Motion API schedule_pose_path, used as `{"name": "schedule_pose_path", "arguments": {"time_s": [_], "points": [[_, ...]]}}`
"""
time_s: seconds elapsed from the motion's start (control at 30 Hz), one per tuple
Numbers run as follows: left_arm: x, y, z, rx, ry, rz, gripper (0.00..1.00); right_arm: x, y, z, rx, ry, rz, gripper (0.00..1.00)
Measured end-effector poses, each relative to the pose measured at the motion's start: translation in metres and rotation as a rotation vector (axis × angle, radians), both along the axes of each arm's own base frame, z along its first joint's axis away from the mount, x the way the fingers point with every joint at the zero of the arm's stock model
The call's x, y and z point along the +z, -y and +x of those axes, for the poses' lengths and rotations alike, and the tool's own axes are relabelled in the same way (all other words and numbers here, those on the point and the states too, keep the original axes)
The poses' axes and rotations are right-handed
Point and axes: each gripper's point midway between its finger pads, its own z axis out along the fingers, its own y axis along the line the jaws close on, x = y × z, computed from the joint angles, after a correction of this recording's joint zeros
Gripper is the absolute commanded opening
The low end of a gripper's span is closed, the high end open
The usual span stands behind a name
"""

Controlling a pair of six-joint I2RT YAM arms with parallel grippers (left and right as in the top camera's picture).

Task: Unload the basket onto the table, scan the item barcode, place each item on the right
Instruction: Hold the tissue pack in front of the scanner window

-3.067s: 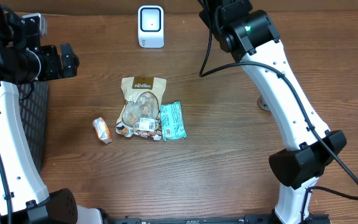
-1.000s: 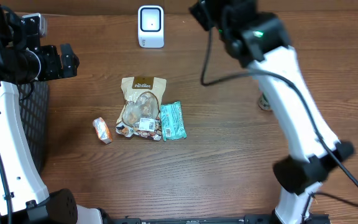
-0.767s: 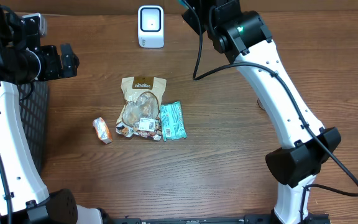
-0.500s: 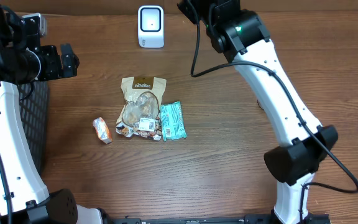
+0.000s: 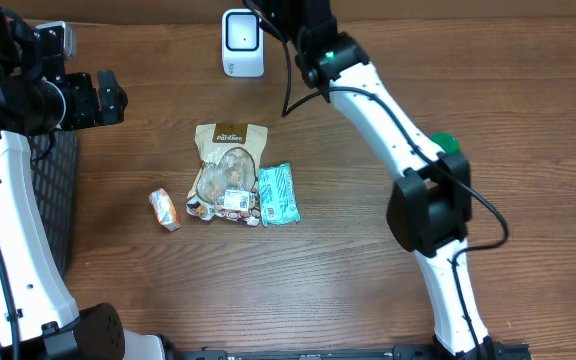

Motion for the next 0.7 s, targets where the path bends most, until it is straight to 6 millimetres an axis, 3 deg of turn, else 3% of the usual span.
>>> {"name": "schedule_pose_path", "arguments": {"time_s": [0.17,0.43,0.53,0.7], "points": [[0.000,0.000,0.000,0.000,0.000,0.000,1.00,-0.029,-0.011,0.014,0.016,0.037,-0.005,0.04],[0.000,0.000,0.000,0.000,0.000,0.000,0.99,-0.105,-0.018,0.019,0.041,-0.038,-0.107,0.04],[0.000,0.000,0.000,0.000,0.000,0.000,1.00,-0.116,-0.018,0.018,0.044,-0.055,-0.123,0.04],[0.000,0.000,0.000,0.000,0.000,0.000,1.00,-0.118,-0.018,0.018,0.046,-0.056,-0.128,0.04]]}}
